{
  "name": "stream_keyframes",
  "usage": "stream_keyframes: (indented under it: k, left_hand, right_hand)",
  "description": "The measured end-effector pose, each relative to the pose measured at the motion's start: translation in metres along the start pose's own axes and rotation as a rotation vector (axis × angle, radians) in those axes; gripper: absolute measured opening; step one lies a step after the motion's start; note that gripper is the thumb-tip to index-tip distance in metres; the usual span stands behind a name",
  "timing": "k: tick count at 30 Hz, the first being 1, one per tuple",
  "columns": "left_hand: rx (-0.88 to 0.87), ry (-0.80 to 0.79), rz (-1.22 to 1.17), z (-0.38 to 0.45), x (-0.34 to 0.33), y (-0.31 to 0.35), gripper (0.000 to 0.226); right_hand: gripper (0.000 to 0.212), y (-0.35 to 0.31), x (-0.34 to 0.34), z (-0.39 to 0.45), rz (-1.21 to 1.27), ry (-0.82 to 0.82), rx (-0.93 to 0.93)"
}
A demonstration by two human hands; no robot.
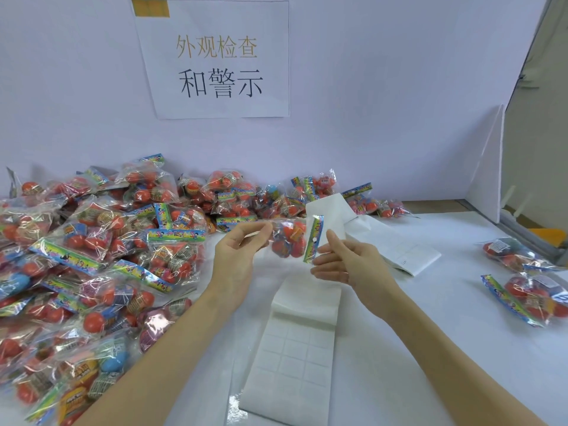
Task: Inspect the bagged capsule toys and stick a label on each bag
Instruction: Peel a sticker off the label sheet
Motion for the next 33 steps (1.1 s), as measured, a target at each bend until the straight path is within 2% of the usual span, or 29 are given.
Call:
stream_keyframes:
  k: [2,4,6,8,9,11,13,14,16,17,19,23,27,31,33]
  left_hand:
    - [-0.081,-0.135,0.125,-0.006,-0.013,0.007,0.006]
    - [-0.159,-0.278,0.342,-0.013,-0.026,0.01,0.007]
    - [-0.237,-0.417,0.56,-0.021,-0.037,0.008,0.012]
    - [-0.2,-0.492,0.529,-0.026,-0.043,0.002,0.015]
    - [-0.13,-0.465,0.416,-0.027,-0.043,0.001,0.015]
    - [-0.061,-0.296,0.264,-0.024,-0.038,0.0,0.016]
    - [-0.102,-0.101,0.346,-0.017,-0.027,0.0,0.026]
    - [-0.084,-0.062,0.376,-0.015,-0.023,-0.002,0.035]
    - [0.075,-0.102,0.288,-0.012,-0.022,-0.01,0.048]
    - [0.164,-0.134,0.188,-0.013,-0.024,-0.015,0.046]
    - [0.233,-0.161,0.017,-0.015,-0.026,-0.018,0.028]
    - [0.23,-0.092,-0.186,-0.013,-0.022,-0.016,0.017]
    - [0.25,-0.024,-0.161,-0.013,-0.018,-0.018,0.015]
    - [0.249,0.017,-0.189,-0.012,-0.017,-0.016,0.012]
    - [0.246,0.041,-0.216,-0.012,-0.016,-0.015,0.012]
  right_hand:
    - [0.064,0.003,-0.01,-0.003,0.101,-0.102,-0.101]
    - [0.064,0.005,-0.014,-0.003,0.194,-0.188,-0.123]
    - [0.05,0.002,-0.014,-0.005,0.146,-0.215,-0.075]
    - [0.037,0.003,-0.009,-0.005,0.069,-0.174,-0.059]
    - [0.032,0.004,-0.007,-0.004,0.068,-0.159,-0.071]
    - [0.027,0.005,-0.007,-0.003,0.118,-0.182,-0.085]
    - [0.028,0.004,-0.011,-0.004,0.155,-0.22,-0.093]
    - [0.029,0.003,-0.013,-0.005,0.154,-0.245,-0.094]
    - [0.029,0.002,-0.019,-0.007,0.102,-0.309,-0.079]
    - [0.029,0.002,-0.021,-0.007,0.06,-0.329,-0.068]
    - [0.03,0.005,-0.023,-0.007,0.001,-0.333,-0.059]
    - [0.035,0.008,-0.021,-0.005,-0.074,-0.306,-0.048]
    - [0.028,0.008,-0.02,-0.004,-0.059,-0.328,-0.036]
    - [0.05,0.006,-0.023,-0.003,0.041,-0.296,-0.044]
    - [0.054,0.008,-0.026,-0.005,0.049,-0.326,-0.058]
Point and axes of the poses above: each hand's wrist, its own z-axis towards the middle knuckle, its own x-axis out of the back of the hand, y = z × x, the point moved 5 cm from there along z, towards the middle knuckle, and after that the axes turned 5 degrees about -y, right-handed, at the moved point
